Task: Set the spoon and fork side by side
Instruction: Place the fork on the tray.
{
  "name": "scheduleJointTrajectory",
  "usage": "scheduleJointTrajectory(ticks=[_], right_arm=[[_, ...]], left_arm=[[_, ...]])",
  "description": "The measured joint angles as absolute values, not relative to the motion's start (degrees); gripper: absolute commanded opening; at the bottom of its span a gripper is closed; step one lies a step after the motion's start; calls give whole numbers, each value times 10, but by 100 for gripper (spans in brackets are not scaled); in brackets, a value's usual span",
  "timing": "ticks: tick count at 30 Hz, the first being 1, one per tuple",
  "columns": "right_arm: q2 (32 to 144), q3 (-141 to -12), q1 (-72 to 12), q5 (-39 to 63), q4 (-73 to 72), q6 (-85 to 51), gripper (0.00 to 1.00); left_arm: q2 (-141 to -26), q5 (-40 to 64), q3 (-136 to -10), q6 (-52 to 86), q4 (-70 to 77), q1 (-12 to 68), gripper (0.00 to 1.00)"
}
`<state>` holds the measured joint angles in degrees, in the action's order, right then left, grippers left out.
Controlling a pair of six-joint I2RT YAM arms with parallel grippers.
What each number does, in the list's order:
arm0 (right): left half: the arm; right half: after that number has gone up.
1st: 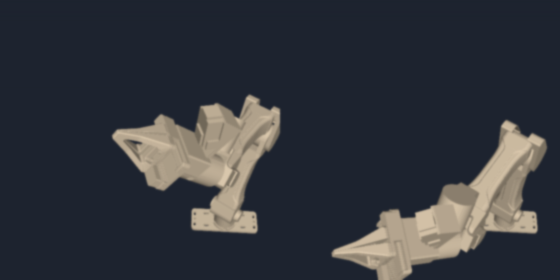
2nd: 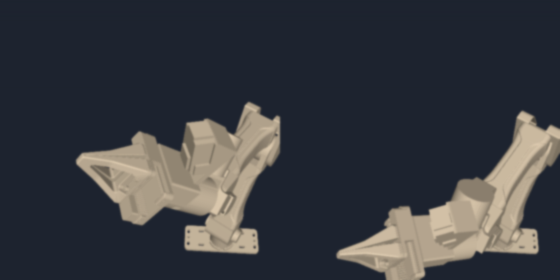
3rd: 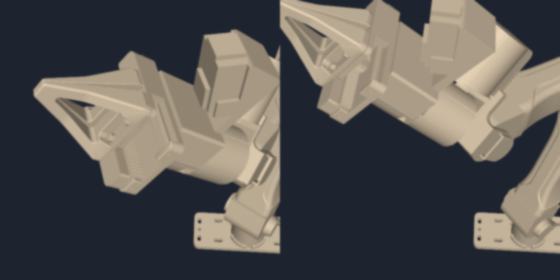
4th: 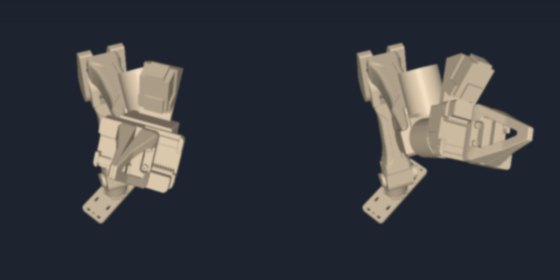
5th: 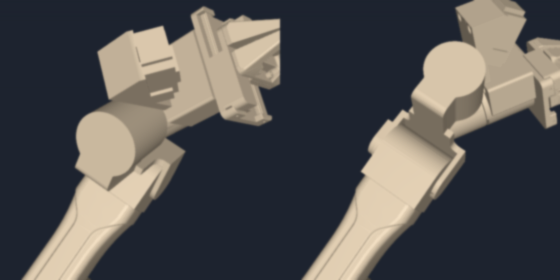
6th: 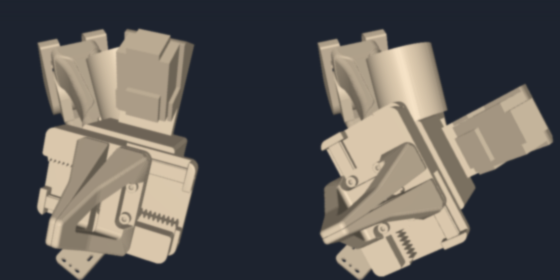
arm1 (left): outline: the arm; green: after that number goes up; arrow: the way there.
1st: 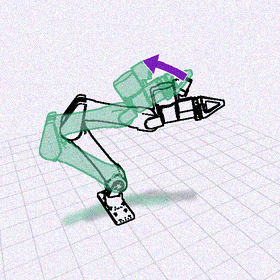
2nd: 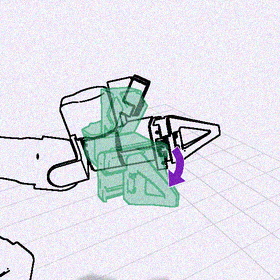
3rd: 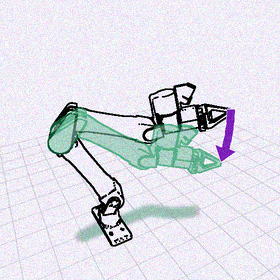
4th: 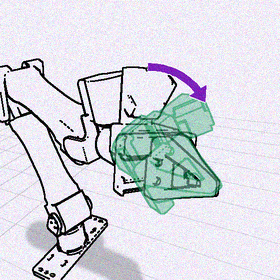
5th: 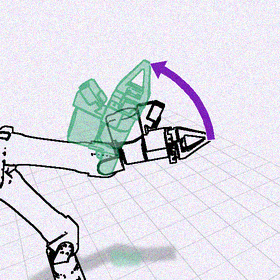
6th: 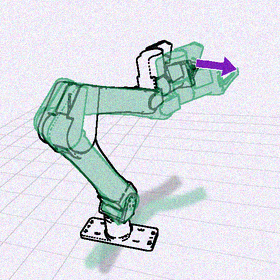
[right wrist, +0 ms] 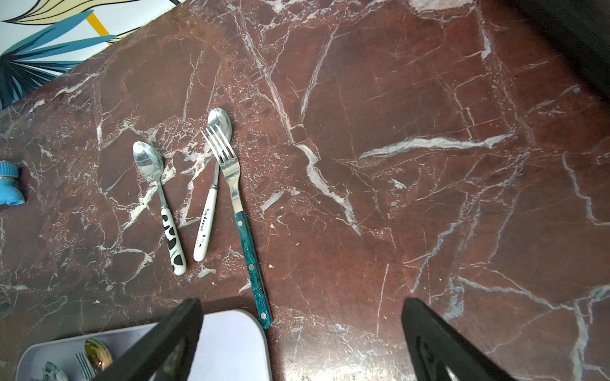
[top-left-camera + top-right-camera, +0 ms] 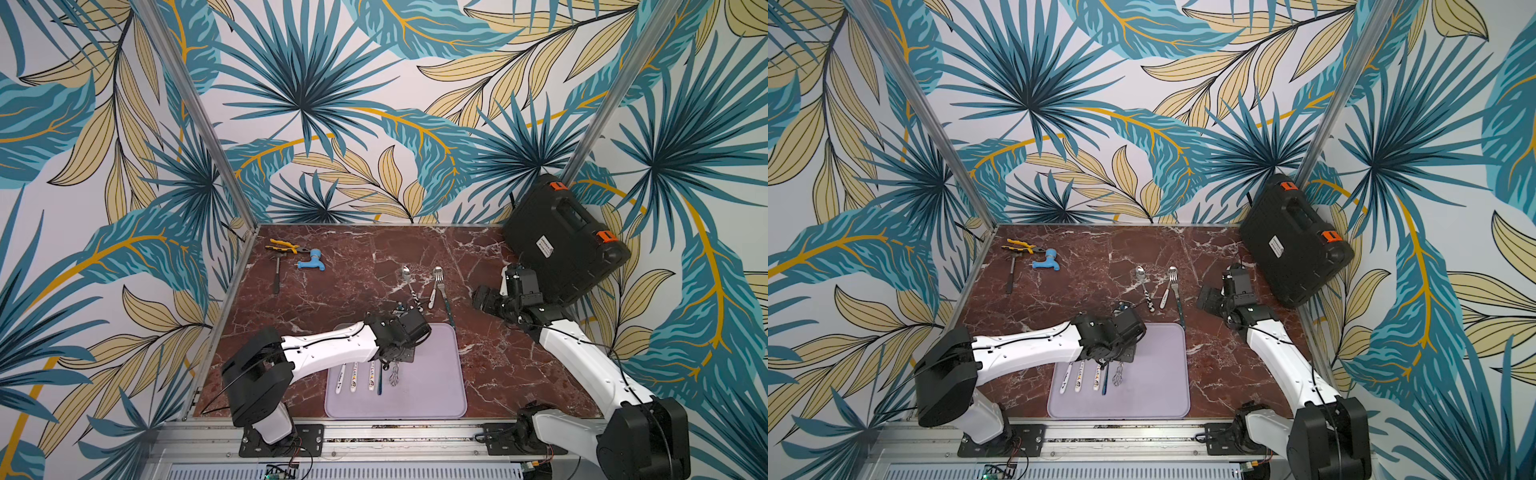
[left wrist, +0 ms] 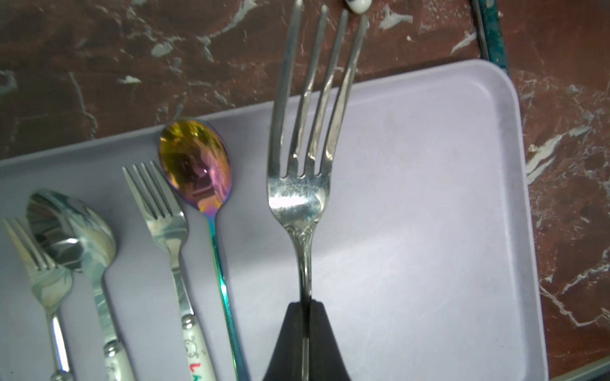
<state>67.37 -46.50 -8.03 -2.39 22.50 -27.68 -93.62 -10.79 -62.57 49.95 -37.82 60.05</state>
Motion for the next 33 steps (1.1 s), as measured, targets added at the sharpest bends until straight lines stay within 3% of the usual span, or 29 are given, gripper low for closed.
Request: scheduleJointTrajectory(ticks=[8, 33], right_arm=[[641, -457, -80, -28, 221, -288, 100], [632, -451, -80, -25, 209, -290, 100]], left_arm=[[-956, -107, -620, 550, -357, 628, 0], [-1009, -85, -617, 585, -330, 606, 0]])
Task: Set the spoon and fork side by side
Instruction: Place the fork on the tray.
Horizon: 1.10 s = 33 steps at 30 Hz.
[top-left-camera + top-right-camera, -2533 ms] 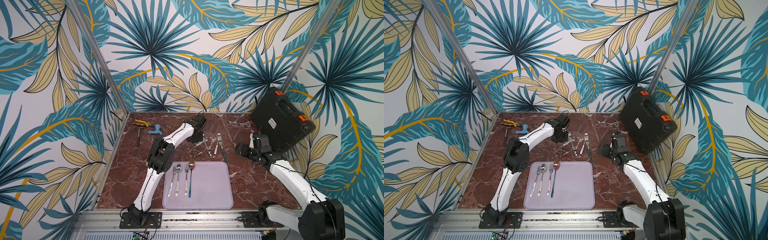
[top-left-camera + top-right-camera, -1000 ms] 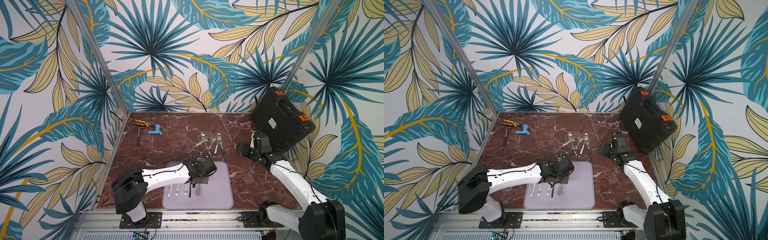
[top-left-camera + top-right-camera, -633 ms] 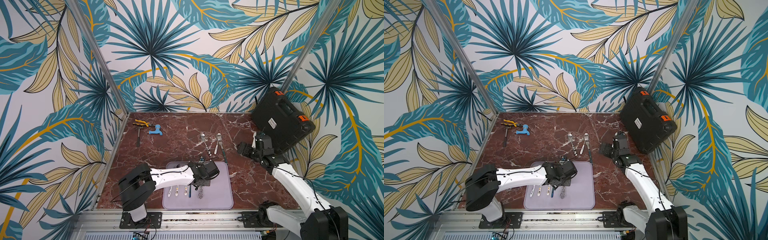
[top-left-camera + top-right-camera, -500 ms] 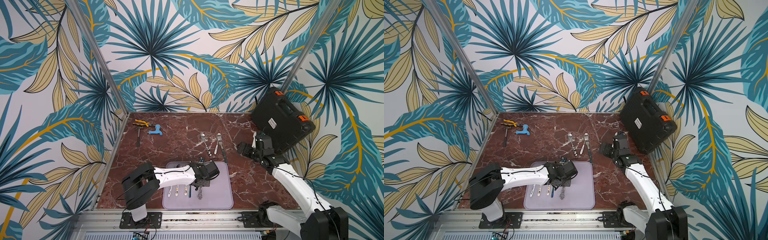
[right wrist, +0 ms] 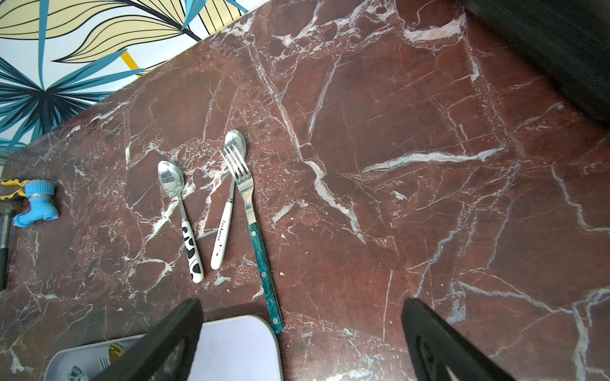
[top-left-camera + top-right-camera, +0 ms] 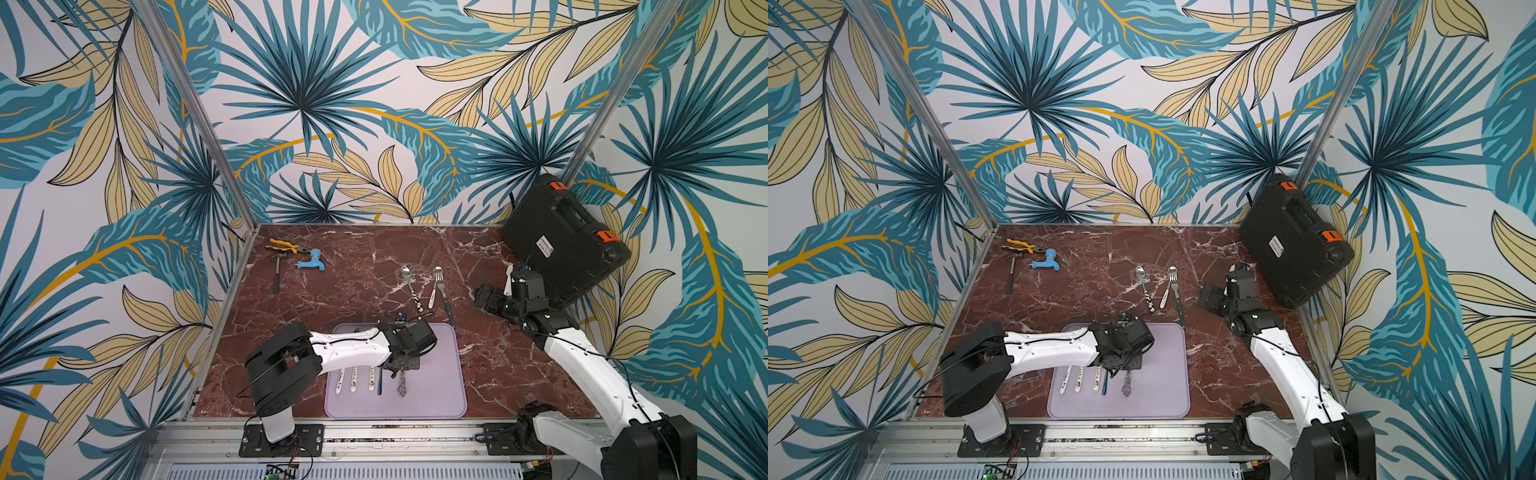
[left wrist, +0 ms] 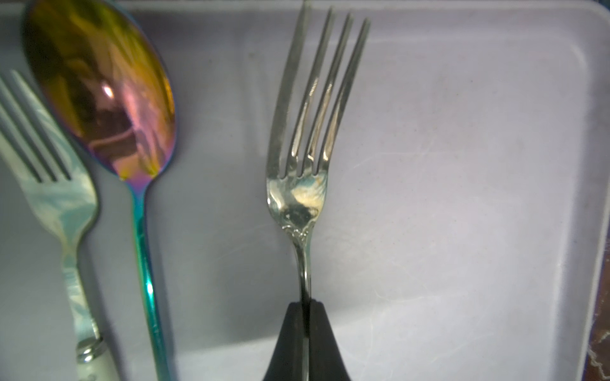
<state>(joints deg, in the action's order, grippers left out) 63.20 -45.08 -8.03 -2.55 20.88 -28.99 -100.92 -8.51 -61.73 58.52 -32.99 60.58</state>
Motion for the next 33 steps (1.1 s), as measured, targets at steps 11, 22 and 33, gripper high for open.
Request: scheduleJointTrajectory(ticks=[11, 22, 33], right_arm=[[632, -451, -80, -25, 209, -290, 99], [632, -449, -80, -25, 208, -290, 100], [632, -449, -80, -25, 209, -290, 100]], left_arm=[[-1018, -81, -617, 584, -325, 599, 4], [-1024, -83, -618, 580, -328, 596, 24], [-1002, -89, -624, 563, -351, 594, 34]])
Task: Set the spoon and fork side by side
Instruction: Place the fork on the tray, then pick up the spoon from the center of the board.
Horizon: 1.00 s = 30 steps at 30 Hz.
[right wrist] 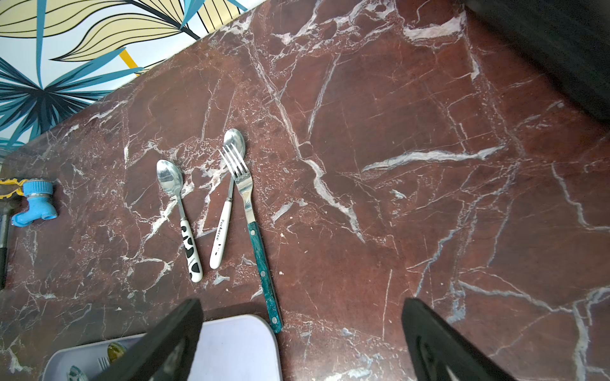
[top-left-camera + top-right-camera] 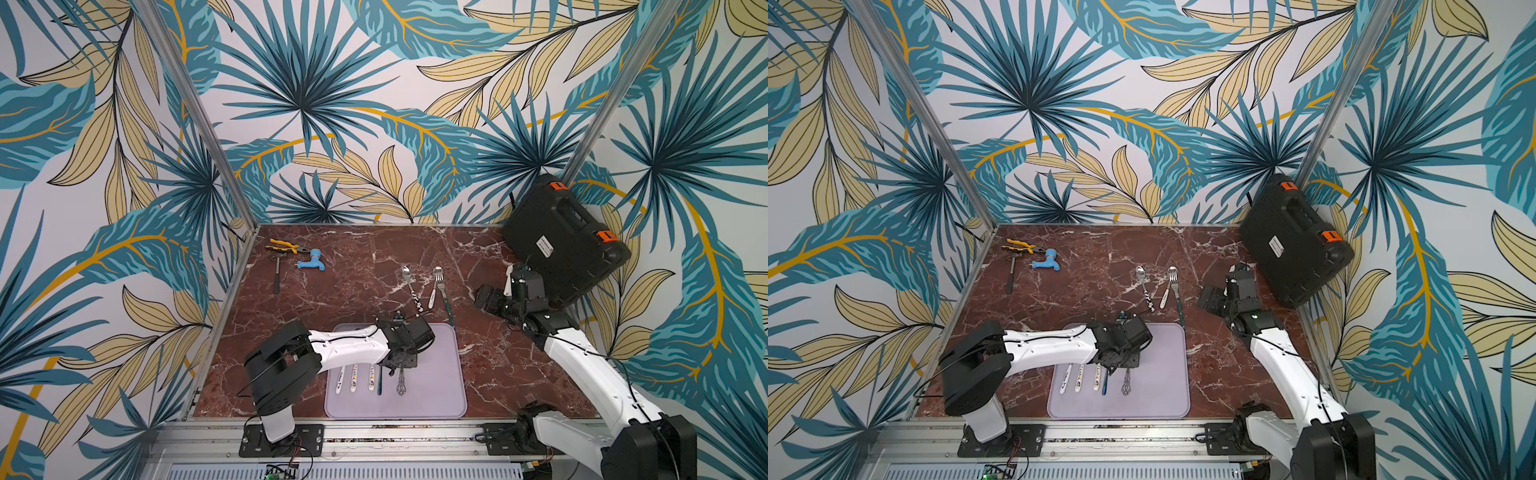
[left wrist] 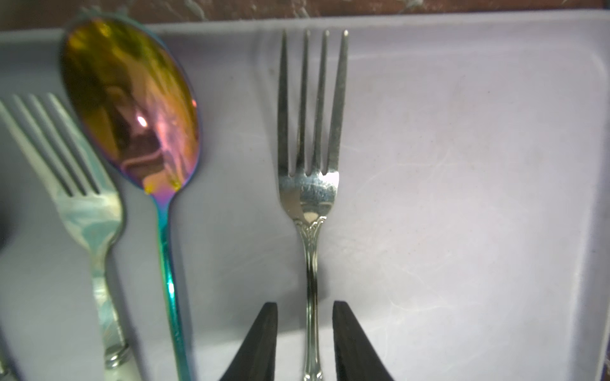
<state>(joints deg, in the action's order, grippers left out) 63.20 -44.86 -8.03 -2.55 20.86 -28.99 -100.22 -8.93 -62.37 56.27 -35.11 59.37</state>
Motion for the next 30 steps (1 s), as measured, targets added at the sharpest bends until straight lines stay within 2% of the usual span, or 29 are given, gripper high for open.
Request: scheduleJointTrajectory(ticks=[4, 14, 30], right_arm=[[632, -449, -80, -25, 208, -290, 99], [623, -449, -80, -26, 208, -290, 100], [622, -448, -80, -25, 209, -294, 100]], left_arm=[[-994, -91, -655, 543, -371, 584, 38], [-1007, -80, -781, 481, -388, 511, 39], [-1246, -23, -1009, 423, -434, 420, 39]])
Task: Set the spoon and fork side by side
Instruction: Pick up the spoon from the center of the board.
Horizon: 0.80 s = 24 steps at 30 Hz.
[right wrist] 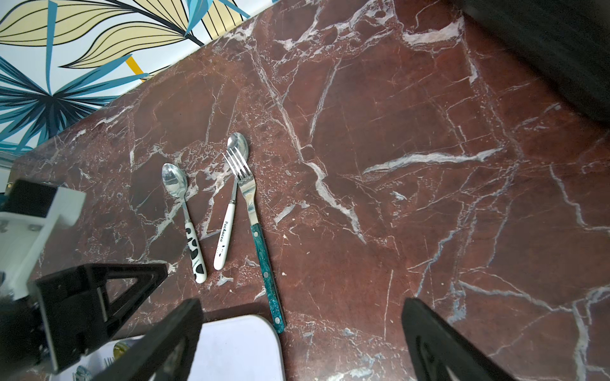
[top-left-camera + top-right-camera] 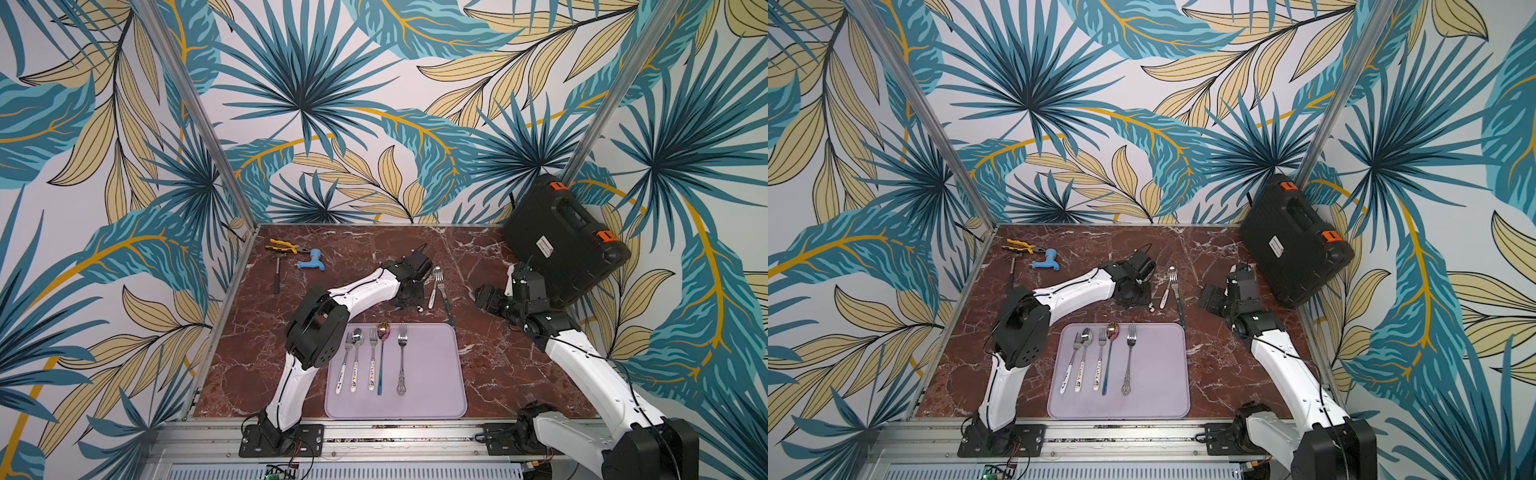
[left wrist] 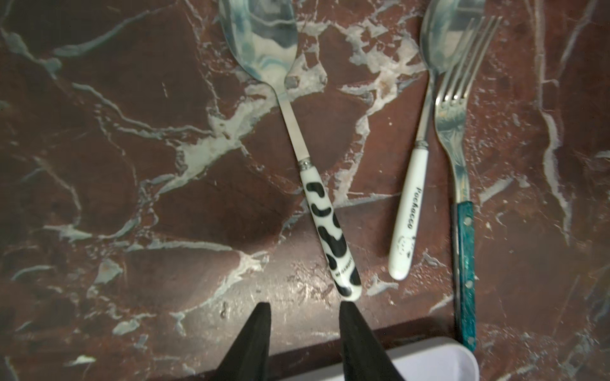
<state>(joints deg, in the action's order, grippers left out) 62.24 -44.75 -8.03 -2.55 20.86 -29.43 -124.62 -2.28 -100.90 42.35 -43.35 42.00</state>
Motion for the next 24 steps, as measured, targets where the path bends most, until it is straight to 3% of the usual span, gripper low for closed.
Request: scheduleJointTrajectory(ticks=[17, 24], right_arm=[[621, -446, -80, -26, 209, -297, 99], [618, -446, -80, -26, 208, -298, 100]], left_arm=[[-1411, -22, -1232, 396, -515, 404, 38], [-1417, -26, -1246, 389, -533, 396, 26]])
